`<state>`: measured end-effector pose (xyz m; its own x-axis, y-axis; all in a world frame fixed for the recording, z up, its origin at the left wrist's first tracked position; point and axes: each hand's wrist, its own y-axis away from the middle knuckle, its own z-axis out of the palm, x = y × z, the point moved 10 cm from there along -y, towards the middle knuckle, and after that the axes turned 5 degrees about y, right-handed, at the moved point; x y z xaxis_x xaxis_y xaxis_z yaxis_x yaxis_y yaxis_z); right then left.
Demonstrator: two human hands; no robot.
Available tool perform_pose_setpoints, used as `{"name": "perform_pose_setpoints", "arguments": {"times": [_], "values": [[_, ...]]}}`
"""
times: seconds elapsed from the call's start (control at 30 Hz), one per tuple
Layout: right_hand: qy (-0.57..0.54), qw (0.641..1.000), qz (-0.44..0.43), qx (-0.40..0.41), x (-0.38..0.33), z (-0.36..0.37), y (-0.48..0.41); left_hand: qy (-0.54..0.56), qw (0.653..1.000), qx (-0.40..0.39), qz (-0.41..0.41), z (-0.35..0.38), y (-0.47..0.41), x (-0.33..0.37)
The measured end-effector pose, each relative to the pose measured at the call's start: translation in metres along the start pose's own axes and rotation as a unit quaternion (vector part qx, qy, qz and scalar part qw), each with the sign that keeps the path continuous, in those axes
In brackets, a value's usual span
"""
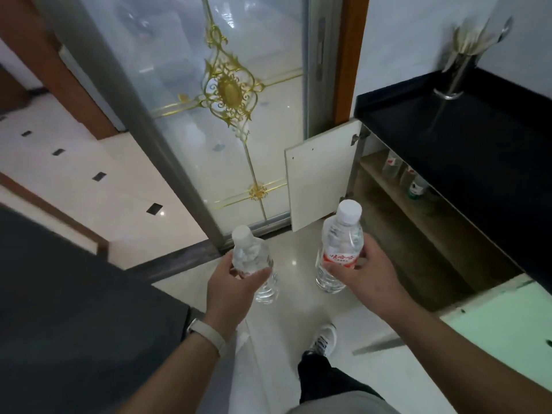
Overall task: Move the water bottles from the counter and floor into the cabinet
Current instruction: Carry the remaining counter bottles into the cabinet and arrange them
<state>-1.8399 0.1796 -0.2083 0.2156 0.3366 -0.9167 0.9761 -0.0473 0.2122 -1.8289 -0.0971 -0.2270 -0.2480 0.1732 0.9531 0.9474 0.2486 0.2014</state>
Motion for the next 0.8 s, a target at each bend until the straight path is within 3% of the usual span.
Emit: {"name": "perform_pose_setpoints", "arguments": {"times": [0.23, 0.37, 0.8], "values": [[-0.015, 0.999, 0.020, 0.033, -0.006, -0.046, -0.114, -0.012, 0.998, -0.052, -0.019, 0.071, -0.108, 0.047], [-0.032, 0.997, 0.025, 0.071, -0.007, -0.087, -0.165, -0.027, 0.997, -0.074, 0.016, 0.123, -0.158, 0.088], [-0.047, 0.957, 0.116, 0.261, 0.034, -0.203, -0.160, -0.134, 0.958, -0.235, 0.090, 0.295, -0.226, 0.152]]}}
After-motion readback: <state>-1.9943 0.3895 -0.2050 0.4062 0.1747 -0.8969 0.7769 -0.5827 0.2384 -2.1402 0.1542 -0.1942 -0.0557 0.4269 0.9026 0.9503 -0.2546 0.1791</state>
